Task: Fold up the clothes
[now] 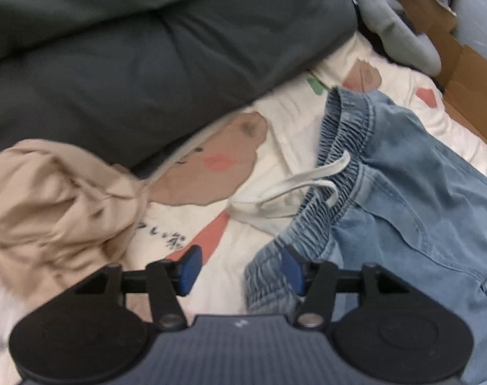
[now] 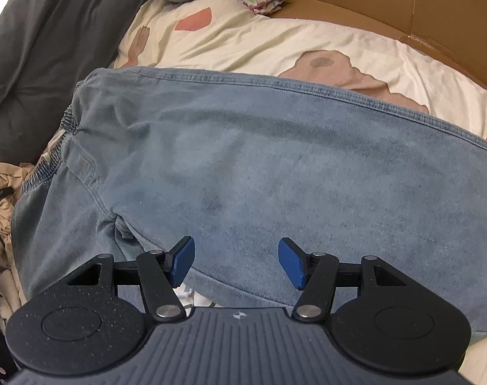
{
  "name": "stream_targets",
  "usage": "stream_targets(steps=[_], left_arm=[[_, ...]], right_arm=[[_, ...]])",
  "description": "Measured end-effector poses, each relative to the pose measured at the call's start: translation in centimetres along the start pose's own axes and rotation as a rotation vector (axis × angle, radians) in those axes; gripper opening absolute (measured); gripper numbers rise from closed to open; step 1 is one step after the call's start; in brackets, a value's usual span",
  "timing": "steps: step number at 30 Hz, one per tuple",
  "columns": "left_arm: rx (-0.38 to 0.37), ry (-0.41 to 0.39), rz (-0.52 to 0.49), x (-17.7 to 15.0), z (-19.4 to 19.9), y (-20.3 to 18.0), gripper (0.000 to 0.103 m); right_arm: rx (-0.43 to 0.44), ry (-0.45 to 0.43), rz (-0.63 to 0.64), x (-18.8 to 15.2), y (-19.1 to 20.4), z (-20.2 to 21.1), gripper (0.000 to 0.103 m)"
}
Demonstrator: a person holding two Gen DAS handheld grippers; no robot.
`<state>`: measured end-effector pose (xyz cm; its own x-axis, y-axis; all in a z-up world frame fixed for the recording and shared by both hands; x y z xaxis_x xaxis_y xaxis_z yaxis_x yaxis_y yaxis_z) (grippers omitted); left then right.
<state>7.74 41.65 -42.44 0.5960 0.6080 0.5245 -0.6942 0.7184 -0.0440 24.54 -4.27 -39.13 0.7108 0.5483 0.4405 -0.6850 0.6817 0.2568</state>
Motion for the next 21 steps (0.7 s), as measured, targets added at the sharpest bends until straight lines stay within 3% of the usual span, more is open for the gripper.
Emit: stream_targets(steps=[8,16,18,21], left_arm=[[-0.005,0.039,-0.022,2.2,-5.3,-1.9,0.069],[0.025,0.07,0.004,2.2,-9.0,-1.8,0.07],[0.02,0.07,0.016,2.3,-9.5,-1.6,0.068],[0.013,0.077,0.031,2.2,-9.8,-1.6,0.055]], right_arm=[[0.001,0.028,0.02,-1.2,0.1,-0.1,0.065],[-0.008,0.05,0.018,-2.4,-0.6,-0.5,0.065],[-0.01,0.057,0.018,-2.7,-0.8,-0.6,0.064],[-0.01,0.064,0.016,-3.1,-0.8,-0.9,0.064]])
Point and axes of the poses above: each gripper's, at about its wrist camera, not at the fingertips, and z roughly against the way its jaws point, y to its left, x to its top, the point moved 9 cm from there along -z, roughly the way its jaws point, and after that the axes turned 9 degrees about z, right-handed, at the moved point
